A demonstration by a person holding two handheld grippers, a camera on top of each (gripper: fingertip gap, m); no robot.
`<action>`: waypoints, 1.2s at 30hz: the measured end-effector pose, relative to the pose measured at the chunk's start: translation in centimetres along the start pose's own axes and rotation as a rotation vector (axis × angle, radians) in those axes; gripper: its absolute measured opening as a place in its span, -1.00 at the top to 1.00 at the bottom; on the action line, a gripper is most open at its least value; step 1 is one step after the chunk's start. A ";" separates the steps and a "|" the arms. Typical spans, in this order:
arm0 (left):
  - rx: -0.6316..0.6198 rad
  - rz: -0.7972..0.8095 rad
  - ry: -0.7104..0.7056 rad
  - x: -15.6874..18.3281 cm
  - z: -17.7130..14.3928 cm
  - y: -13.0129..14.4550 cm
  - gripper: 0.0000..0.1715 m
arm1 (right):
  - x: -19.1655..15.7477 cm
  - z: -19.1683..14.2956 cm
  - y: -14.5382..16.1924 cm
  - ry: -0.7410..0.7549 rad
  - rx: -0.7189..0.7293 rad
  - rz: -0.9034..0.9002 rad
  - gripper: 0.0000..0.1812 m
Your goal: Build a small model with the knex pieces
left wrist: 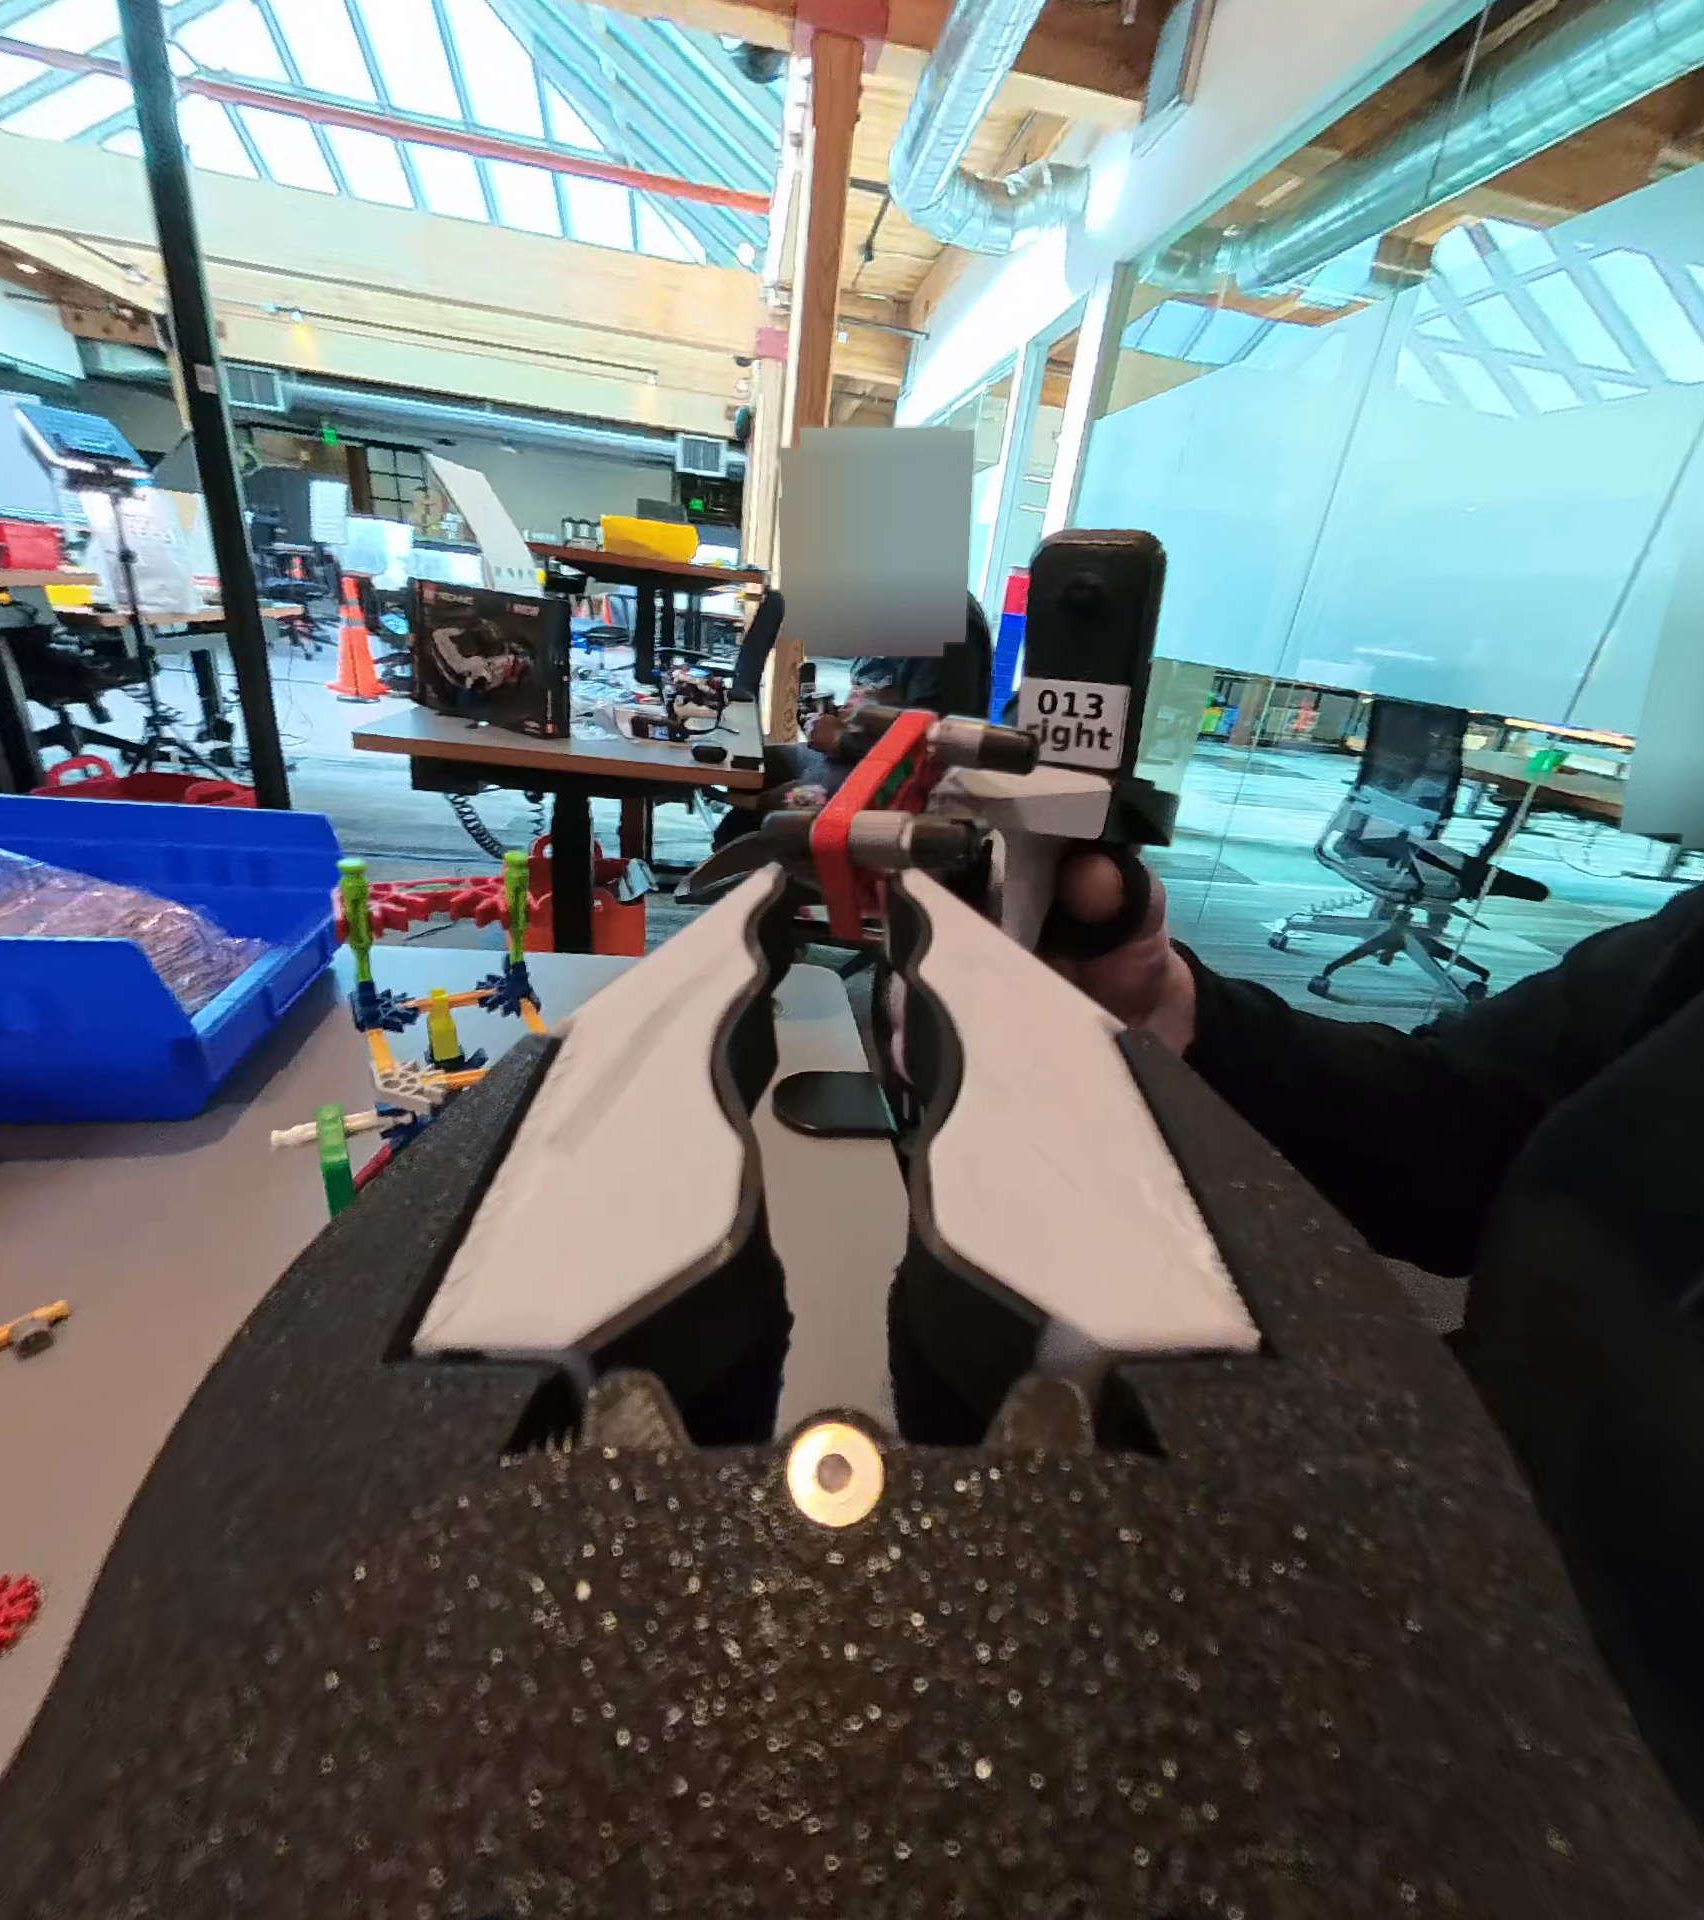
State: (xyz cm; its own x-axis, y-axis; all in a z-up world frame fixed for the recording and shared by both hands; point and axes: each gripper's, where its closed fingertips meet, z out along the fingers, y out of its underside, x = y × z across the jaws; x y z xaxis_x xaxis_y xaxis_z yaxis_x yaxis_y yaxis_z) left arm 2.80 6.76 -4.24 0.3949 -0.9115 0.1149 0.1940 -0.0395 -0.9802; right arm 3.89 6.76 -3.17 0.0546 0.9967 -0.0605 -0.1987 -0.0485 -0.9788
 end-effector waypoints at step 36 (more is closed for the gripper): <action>-0.104 0.078 0.182 -4.7 1.1 -3.1 0.96 | 6.0 1.6 -1.9 0.115 -0.136 -0.170 0.93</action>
State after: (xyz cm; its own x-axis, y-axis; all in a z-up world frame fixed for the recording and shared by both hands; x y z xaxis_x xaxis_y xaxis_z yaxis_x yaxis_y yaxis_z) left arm 1.32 11.60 -1.55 0.2344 -0.9720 0.0166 0.0715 0.0003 -0.9974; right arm 3.00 12.99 -1.32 0.1884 0.9777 0.0927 -0.0442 0.1028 -0.9937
